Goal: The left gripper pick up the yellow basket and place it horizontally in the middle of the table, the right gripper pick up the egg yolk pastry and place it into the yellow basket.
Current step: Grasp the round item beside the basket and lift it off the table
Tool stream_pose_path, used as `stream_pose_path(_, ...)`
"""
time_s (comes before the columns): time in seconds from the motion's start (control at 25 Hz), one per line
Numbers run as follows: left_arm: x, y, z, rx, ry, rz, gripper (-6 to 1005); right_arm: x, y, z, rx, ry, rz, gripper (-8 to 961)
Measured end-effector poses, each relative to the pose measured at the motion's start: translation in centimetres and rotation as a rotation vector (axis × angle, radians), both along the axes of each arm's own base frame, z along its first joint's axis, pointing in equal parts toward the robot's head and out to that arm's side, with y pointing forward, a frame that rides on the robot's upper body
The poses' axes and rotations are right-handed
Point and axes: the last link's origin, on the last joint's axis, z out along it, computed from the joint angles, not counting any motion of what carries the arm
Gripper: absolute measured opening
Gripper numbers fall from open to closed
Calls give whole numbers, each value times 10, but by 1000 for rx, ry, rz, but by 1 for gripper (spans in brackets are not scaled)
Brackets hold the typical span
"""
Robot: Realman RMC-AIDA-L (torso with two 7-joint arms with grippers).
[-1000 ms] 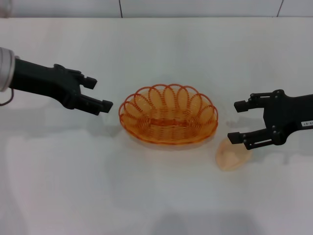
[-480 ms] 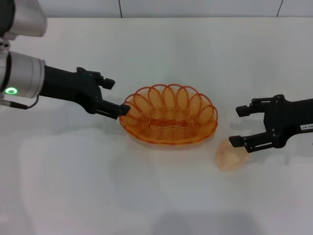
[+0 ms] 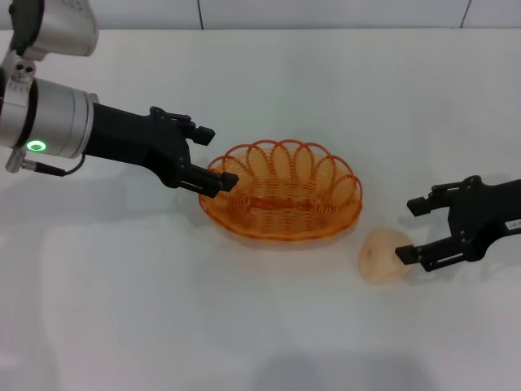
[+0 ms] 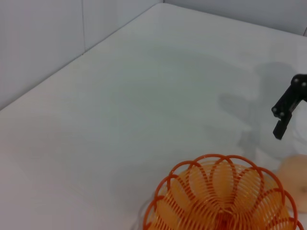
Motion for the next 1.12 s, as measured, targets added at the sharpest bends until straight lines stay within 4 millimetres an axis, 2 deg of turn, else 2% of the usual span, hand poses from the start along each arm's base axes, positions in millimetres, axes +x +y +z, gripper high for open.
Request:
stream_pose_path(0.44,2,0,0,1,-18,9,887,-1,-1,-17,-21,-40,19,803)
stream_pose_path(0.64,2,0,0,2,-22,12,887,0,-1,-19,-18,-44,14,802)
stream_pose_path(0.88,1,-1,-1,0,-24,17,887,0,-1,-19,-18,-45,14,635)
stream_pose_path(1.12,0,-1,-1,-1,-25,20,887,0,-1,-20,-20,-50,13,386)
